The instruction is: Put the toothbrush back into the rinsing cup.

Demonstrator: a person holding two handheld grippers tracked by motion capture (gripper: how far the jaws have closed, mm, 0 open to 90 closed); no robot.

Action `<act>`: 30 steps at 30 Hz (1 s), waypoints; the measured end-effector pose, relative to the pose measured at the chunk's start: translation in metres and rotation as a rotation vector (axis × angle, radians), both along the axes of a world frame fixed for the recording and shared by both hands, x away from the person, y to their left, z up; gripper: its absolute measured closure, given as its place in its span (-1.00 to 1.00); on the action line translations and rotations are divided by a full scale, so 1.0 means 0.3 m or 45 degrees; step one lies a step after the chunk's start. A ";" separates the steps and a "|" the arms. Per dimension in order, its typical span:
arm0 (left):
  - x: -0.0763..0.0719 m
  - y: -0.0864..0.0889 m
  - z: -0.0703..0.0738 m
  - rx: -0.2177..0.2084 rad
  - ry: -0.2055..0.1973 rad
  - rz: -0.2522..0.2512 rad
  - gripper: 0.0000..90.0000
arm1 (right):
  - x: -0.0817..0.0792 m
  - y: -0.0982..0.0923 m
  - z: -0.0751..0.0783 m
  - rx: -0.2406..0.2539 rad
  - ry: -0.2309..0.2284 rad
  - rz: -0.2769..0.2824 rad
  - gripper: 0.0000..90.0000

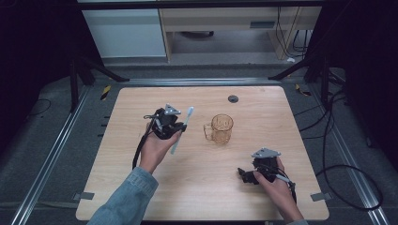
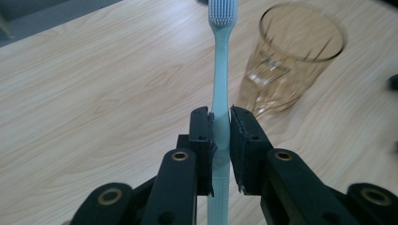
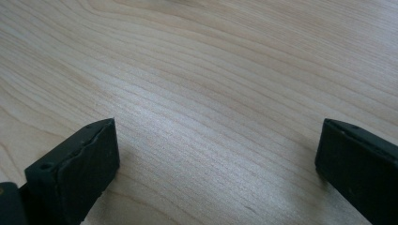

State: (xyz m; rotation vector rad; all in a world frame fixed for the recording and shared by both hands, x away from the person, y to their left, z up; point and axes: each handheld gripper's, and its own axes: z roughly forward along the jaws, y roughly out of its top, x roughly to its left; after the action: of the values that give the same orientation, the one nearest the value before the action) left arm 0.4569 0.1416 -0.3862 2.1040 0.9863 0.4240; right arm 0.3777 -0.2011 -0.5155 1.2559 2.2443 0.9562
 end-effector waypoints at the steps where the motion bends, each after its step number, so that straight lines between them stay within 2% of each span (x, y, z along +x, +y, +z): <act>1: 0.001 -0.002 0.004 0.002 -0.014 0.003 0.75 | 0.000 0.000 0.000 0.000 0.000 0.000 -0.99; 2: 0.002 -0.005 0.008 0.010 -0.031 0.009 0.75 | 0.000 0.000 0.000 0.000 0.000 0.000 -0.99; 5: 0.006 -0.011 0.021 -0.029 -0.057 0.021 0.75 | 0.000 0.000 0.000 0.000 0.000 0.000 -0.99; 6: 0.004 -0.015 0.027 -0.030 -0.082 0.024 0.75 | 0.000 0.000 0.000 0.000 0.001 0.000 -0.99; 7: 0.004 -0.015 0.027 -0.030 -0.082 0.024 0.75 | 0.000 0.000 0.000 0.000 0.001 0.000 -0.99; 8: 0.000 -0.026 0.035 -0.024 -0.125 0.005 0.75 | 0.000 0.000 0.000 0.000 0.000 0.000 -0.99; 10: -0.001 -0.031 0.036 -0.009 -0.140 0.005 0.75 | 0.000 0.000 0.000 -0.001 0.000 0.001 -0.99; 13: 0.003 -0.042 0.032 -0.028 -0.156 0.014 0.75 | -0.001 -0.004 0.001 0.001 0.005 0.017 -0.99; 15: 0.005 -0.043 0.037 -0.069 -0.168 0.021 0.75 | -0.005 -0.004 0.003 0.017 0.022 0.017 -0.99; 16: 0.008 -0.043 0.038 -0.111 -0.166 0.030 0.75 | -0.005 -0.005 0.003 0.017 0.022 0.021 -0.99; 17: 0.008 -0.043 0.038 -0.111 -0.166 0.030 0.75 | -0.005 -0.005 0.003 0.017 0.022 0.021 -0.99; 18: 0.012 -0.041 0.039 -0.139 -0.169 0.037 0.75 | -0.003 -0.008 0.000 -0.003 0.001 0.035 -0.99; 24: 0.004 -0.052 0.050 -0.202 -0.280 0.075 0.75 | -0.005 -0.010 -0.001 -0.003 -0.003 0.041 -0.99; 25: 0.004 -0.052 0.050 -0.202 -0.280 0.075 0.75 | -0.005 -0.010 -0.001 -0.003 -0.003 0.041 -0.99; 26: -0.005 -0.059 0.056 -0.198 -0.323 0.079 0.75 | -0.006 -0.009 0.001 0.004 0.007 0.034 -0.99; 28: -0.013 -0.070 0.060 -0.194 -0.355 0.065 0.75 | -0.006 -0.009 0.001 0.001 0.005 0.035 -0.99; 29: -0.013 -0.070 0.060 -0.194 -0.355 0.065 0.75 | -0.006 -0.009 0.001 0.001 0.005 0.035 -0.99; 30: -0.021 -0.079 0.063 -0.189 -0.391 0.059 0.75 | -0.005 -0.011 0.000 -0.006 -0.003 0.041 -0.99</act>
State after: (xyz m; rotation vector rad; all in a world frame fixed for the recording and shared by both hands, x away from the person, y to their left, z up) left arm 0.4507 0.1179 -0.3674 1.8200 0.8592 0.6549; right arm 0.3762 -0.2043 -0.5156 1.2192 2.2704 0.9626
